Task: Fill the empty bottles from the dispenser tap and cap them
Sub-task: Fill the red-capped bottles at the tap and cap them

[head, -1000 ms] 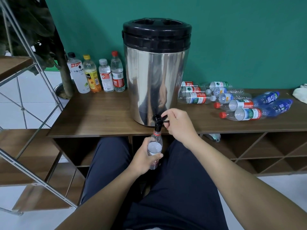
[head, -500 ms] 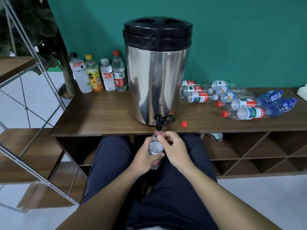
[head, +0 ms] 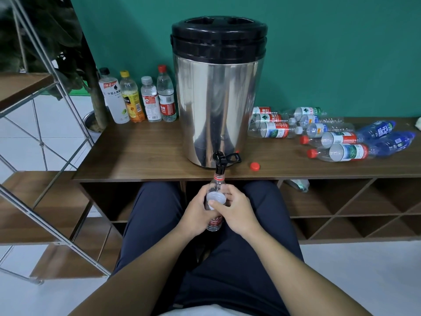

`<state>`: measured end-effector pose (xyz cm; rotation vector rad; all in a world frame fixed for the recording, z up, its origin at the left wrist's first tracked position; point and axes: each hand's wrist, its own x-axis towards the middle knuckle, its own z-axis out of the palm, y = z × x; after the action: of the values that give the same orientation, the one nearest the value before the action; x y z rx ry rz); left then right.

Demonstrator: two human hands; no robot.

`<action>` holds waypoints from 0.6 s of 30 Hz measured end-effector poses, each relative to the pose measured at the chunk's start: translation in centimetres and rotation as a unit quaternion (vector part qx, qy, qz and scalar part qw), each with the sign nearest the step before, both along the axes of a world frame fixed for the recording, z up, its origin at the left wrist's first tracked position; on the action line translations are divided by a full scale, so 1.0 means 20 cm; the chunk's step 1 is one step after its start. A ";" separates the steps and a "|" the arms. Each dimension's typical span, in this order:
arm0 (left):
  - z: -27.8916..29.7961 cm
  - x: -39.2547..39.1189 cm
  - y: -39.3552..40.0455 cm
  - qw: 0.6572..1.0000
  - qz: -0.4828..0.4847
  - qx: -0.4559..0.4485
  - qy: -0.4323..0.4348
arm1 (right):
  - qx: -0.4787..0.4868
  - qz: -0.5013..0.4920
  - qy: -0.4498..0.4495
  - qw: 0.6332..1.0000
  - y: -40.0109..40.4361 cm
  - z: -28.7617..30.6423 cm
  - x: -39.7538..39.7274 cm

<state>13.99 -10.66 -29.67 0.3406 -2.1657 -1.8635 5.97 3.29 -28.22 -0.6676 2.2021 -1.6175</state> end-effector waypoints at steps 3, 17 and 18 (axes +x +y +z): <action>0.00 0.01 -0.02 1.000 -0.001 0.006 -0.013 | -0.003 -0.003 -0.003 1.000 0.00 0.00 0.01; 0.00 0.05 0.00 0.997 0.026 -0.047 -0.051 | 0.001 -0.004 0.024 1.000 0.00 -0.01 0.03; 0.00 0.05 0.00 0.997 0.027 -0.050 -0.050 | 0.002 -0.005 0.027 1.000 0.00 -0.02 0.02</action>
<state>14.93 -10.64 -29.57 0.4761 -2.2811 -1.7380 6.45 3.34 -28.60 -0.7081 2.2502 -1.6186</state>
